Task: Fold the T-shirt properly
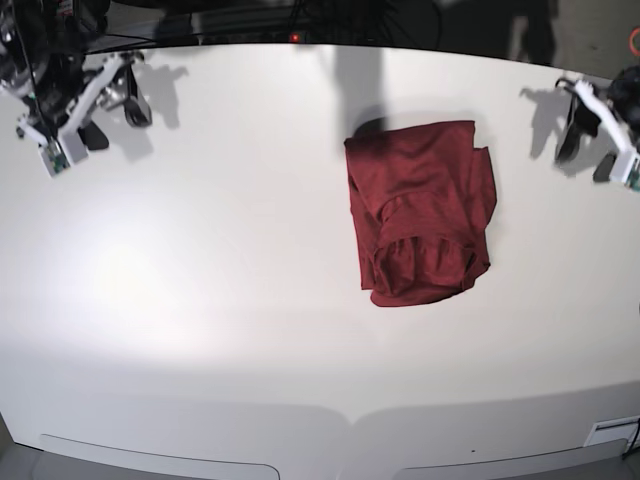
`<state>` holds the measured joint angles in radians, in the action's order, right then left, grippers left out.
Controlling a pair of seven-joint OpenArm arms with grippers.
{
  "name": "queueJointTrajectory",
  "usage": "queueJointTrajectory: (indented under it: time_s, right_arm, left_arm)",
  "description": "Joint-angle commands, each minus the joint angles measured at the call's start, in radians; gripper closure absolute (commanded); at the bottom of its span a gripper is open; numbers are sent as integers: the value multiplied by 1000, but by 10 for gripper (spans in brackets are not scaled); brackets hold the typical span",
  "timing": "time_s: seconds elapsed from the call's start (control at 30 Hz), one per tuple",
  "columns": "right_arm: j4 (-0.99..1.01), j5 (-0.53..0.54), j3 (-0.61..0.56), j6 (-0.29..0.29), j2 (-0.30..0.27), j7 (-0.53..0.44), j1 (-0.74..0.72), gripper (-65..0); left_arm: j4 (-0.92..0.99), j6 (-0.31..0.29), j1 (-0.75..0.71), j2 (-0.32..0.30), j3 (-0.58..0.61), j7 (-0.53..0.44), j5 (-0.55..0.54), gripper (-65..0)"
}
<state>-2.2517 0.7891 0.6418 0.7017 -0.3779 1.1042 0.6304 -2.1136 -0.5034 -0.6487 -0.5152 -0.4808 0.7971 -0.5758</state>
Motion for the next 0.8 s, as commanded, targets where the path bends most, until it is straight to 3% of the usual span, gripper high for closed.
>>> queueJointTrajectory:
  time_s: [0.0, 0.1, 0.27, 0.43, 0.53, 0.63, 0.7, 0.77]
  right_arm:
    - [-51, 53, 30, -4, 5, 16, 34, -396]
    - [-105, 158, 94, -4, 64, 87, 130, -396]
    - [-105, 346, 117, -4, 173, 179, 294, -396]
    - [-105, 376, 115, -4, 258, 204, 432, -396]
    - [-92, 369, 73, -4, 261, 184, 489, -396]
    - [77, 272, -29, -4, 232, 79, 484, -396]
    - [256, 109, -132, -4, 185, -50, 464, -396]
    - [471, -119, -249, -4, 113, -218, 417, -396]
  left_arm:
    - [-14, 2, -43, -14, -33, -13, -10, -350]
    - [-14, 2, -160, 0, -99, -28, -10, -350]
    - [-14, -1, -331, 90, -153, -33, -9, -350]
    - [-6, -109, -465, 159, -154, -49, -13, -350]
    - [92, -155, -501, 161, -152, -172, 1, -350]
    - [303, -190, -455, 161, -136, -313, 34, -350]
    - [490, -195, -385, 163, -108, -373, 117, -350]
    - [703, -195, -301, 163, -68, -442, 197, -350]
